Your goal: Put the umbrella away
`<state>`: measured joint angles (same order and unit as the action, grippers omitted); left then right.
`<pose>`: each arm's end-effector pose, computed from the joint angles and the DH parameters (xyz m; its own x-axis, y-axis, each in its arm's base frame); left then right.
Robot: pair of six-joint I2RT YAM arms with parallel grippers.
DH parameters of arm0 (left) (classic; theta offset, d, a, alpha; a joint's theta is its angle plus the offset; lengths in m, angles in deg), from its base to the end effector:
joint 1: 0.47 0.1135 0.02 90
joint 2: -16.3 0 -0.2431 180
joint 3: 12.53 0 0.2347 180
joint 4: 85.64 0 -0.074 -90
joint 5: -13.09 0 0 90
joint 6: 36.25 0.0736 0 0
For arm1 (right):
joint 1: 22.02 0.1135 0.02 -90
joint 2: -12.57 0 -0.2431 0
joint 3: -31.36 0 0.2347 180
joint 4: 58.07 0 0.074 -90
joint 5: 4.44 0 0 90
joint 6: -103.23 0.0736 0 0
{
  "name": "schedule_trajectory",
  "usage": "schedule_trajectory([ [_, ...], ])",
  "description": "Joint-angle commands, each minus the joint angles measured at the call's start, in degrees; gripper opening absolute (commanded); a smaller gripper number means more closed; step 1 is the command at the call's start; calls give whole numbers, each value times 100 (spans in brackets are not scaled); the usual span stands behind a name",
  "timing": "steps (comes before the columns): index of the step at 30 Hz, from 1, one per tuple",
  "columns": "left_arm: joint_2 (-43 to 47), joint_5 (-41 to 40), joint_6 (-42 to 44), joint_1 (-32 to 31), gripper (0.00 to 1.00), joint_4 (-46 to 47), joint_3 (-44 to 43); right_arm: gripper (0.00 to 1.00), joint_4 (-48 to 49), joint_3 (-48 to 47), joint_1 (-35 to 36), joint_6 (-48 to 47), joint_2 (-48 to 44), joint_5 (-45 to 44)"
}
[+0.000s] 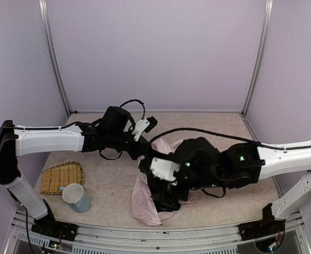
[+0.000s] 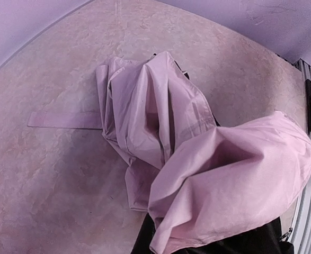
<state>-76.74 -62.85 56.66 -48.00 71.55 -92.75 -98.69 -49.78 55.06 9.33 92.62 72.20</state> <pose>0.2433 -0.2923 0.2195 -0.3497 0.4550 -0.8189 0.8677 0.4869 -0.1001 0.0892 0.3129 0.2647 -0.0802 -0.6455 -0.7595 -0.9160 0.3481 -0.1992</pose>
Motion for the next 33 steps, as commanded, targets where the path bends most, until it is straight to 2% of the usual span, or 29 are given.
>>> schedule_trajectory([
  [1, -148, 95, -68, 51, 0, -78, -179, 99, -993, -781, 1009, -1195, 1402, -36],
  [3, -173, 112, -66, 57, 0, -75, -173, 99, -1381, -1064, 1148, -1228, 1885, 284],
  [6, -221, 113, -78, 59, 0, -93, -187, 99, -1037, -870, 1196, -1395, 1956, 687],
  [11, -241, 149, -76, 55, 0, -128, -151, 100, -283, -324, 1198, -1807, 1906, -178],
  [13, -252, 149, -76, 59, 0, -153, -159, 97, -138, -242, 1157, -1812, 1985, -392],
  [15, -261, 166, -72, 59, 0, -187, -174, 84, -37, -181, 1103, -1749, 2014, -610],
  [16, -267, 174, -64, 59, 0, -205, -175, 72, 2, -170, 1081, -1720, 2014, -740],
  [18, -263, 176, -55, 59, 0, -220, -166, 40, 43, -186, 1049, -1635, 1993, -941],
  [19, -260, 176, -44, 59, 0, -235, -175, 16, 27, -233, 1024, -1608, 1984, -963],
  [20, -257, 168, -29, 59, 0, -250, -181, 1, -20, -285, 1002, -1561, 1983, -995],
  [23, -198, 61, 14, 75, 0, -339, -184, 0, -206, -586, 939, -1399, 1931, -1028],
  [24, -155, 1, 21, 88, 6, -372, -188, 0, -229, -742, 901, -1331, 1863, -973],
  [25, -93, -45, 35, 106, 19, -388, -178, 0, -218, -831, 841, -1252, 1762, -803],
  [26, -1, -97, 34, 125, 39, -377, -154, 0, -185, -884, 755, -1135, 1630, -596],
  [27, 115, -138, 26, 148, 56, -332, -118, 0, -114, -892, 629, -1021, 1465, -319],
  [28, 257, -166, 19, 181, 65, -259, -63, 0, -25, -857, 482, -885, 1298, 2],
  [29, 446, -197, -19, 218, 73, -139, 5, 0, 62, -780, 291, -738, 1112, 364],
  [33, 1425, -291, -251, 392, 89, 746, 577, 0, 482, -176, -639, -172, 429, 1871],
])
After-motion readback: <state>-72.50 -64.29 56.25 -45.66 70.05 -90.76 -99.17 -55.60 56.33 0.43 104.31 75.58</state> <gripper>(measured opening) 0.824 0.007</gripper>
